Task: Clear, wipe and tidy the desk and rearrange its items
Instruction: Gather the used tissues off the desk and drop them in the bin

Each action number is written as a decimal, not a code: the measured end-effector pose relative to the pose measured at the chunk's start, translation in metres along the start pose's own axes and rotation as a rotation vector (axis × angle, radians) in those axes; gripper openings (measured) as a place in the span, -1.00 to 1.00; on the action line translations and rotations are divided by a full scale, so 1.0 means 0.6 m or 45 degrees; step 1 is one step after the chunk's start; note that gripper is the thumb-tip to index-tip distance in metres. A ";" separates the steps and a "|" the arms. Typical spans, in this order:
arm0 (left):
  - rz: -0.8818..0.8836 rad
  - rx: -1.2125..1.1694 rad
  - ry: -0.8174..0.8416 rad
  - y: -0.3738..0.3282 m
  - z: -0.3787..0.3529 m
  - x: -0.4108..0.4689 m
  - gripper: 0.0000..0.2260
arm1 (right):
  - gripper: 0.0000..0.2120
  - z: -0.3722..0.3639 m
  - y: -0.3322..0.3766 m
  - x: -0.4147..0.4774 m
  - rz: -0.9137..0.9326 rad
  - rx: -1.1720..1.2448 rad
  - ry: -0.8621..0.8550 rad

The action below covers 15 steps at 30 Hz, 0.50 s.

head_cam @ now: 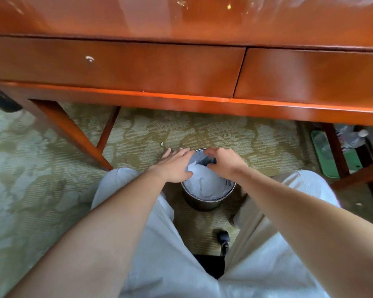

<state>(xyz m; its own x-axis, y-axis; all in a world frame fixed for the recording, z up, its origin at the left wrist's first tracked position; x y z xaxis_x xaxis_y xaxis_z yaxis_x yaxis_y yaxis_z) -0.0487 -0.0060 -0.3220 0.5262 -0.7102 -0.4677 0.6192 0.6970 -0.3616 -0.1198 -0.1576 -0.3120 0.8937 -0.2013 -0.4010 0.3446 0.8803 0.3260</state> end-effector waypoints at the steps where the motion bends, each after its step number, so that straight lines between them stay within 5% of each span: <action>1: 0.004 0.016 -0.022 -0.001 0.012 -0.015 -0.31 | -0.54 0.013 0.012 -0.009 0.029 -0.017 -0.023; 15: 0.079 0.132 -0.442 -0.015 0.241 -0.263 -0.38 | -0.59 0.222 0.226 -0.141 0.446 -0.121 -0.425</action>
<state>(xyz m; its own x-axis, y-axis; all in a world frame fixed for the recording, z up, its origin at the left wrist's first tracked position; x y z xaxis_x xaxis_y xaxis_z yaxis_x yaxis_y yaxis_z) -0.0533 0.0856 -0.1284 0.7203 -0.6703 -0.1783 0.6260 0.7389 -0.2493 -0.1105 -0.0786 -0.1200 0.9998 0.0011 0.0198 -0.0071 0.9519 0.3063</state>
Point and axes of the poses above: each hand's wrist, its own x-axis towards the middle knuckle, its own z-axis out of the back of the hand, y = z × x, the point moved 3 cm from there along x, towards the middle knuckle, and after that the axes turned 6 degrees about -x, right-handed, at the moved point
